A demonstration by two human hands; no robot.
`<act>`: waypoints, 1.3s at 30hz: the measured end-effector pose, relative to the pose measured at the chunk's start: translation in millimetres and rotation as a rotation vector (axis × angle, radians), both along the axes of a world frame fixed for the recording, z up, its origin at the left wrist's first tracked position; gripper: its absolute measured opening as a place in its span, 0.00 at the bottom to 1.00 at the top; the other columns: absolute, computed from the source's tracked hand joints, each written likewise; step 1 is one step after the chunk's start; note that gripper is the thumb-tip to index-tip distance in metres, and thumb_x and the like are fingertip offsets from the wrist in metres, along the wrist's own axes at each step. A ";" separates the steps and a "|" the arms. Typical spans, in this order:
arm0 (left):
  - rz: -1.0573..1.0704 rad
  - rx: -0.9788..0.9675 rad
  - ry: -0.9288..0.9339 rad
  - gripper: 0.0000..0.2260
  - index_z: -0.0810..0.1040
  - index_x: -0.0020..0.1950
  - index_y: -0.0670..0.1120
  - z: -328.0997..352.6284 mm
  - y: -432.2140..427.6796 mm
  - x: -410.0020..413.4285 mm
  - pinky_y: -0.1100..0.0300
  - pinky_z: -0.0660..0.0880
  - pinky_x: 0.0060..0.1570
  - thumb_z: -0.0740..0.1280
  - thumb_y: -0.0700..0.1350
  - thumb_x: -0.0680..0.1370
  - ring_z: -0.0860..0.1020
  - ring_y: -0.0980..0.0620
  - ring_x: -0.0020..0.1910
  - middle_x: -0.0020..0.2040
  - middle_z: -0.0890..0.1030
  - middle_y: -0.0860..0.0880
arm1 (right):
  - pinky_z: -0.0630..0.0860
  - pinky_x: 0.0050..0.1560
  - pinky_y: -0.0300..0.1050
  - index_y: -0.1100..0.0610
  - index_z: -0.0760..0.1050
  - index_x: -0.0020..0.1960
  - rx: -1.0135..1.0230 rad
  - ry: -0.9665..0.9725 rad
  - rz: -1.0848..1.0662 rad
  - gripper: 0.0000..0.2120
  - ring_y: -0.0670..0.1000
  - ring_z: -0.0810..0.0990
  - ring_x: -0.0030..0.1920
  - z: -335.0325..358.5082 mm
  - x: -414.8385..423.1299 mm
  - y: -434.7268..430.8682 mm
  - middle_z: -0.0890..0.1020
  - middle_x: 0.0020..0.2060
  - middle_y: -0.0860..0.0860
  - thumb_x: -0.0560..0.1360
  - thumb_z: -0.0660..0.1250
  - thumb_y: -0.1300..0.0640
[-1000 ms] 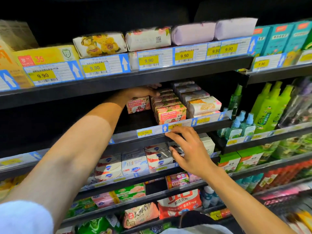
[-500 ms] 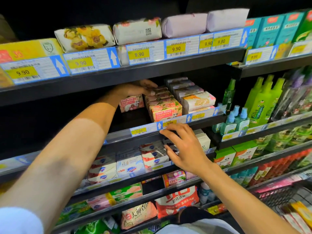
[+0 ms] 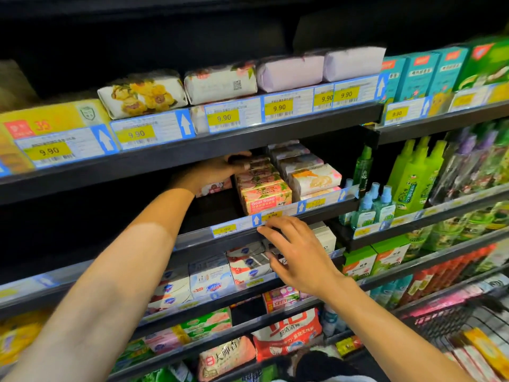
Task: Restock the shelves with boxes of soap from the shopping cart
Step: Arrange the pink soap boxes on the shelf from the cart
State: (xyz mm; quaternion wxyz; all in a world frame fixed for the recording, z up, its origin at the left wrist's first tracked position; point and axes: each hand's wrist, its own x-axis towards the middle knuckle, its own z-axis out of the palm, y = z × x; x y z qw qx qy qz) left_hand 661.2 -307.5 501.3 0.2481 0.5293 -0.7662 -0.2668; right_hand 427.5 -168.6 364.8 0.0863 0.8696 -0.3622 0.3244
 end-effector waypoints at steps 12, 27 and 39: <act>-0.178 -0.444 -0.381 0.26 0.71 0.75 0.50 1.0 138.7 -50.4 0.50 0.64 0.74 0.64 0.57 0.78 0.66 0.47 0.75 0.75 0.71 0.49 | 0.62 0.77 0.57 0.58 0.68 0.77 0.226 0.089 -0.373 0.27 0.60 0.67 0.75 26.1 -69.1 83.8 0.71 0.74 0.57 0.81 0.62 0.46; -0.860 -0.299 -0.371 0.26 0.76 0.71 0.45 -147.1 221.9 -317.4 0.48 0.63 0.74 0.61 0.59 0.78 0.73 0.41 0.70 0.70 0.76 0.43 | 0.72 0.70 0.63 0.60 0.69 0.75 0.661 -0.129 -1.083 0.30 0.65 0.73 0.70 -72.3 -271.5 283.1 0.73 0.72 0.61 0.77 0.60 0.46; -1.164 -0.040 -0.585 0.29 0.65 0.78 0.51 -279.6 289.9 -550.8 0.48 0.63 0.75 0.62 0.59 0.79 0.64 0.44 0.76 0.77 0.67 0.47 | 0.73 0.68 0.61 0.60 0.67 0.77 0.942 -0.366 -1.365 0.31 0.63 0.70 0.71 -196.5 -432.9 398.6 0.71 0.72 0.60 0.79 0.67 0.48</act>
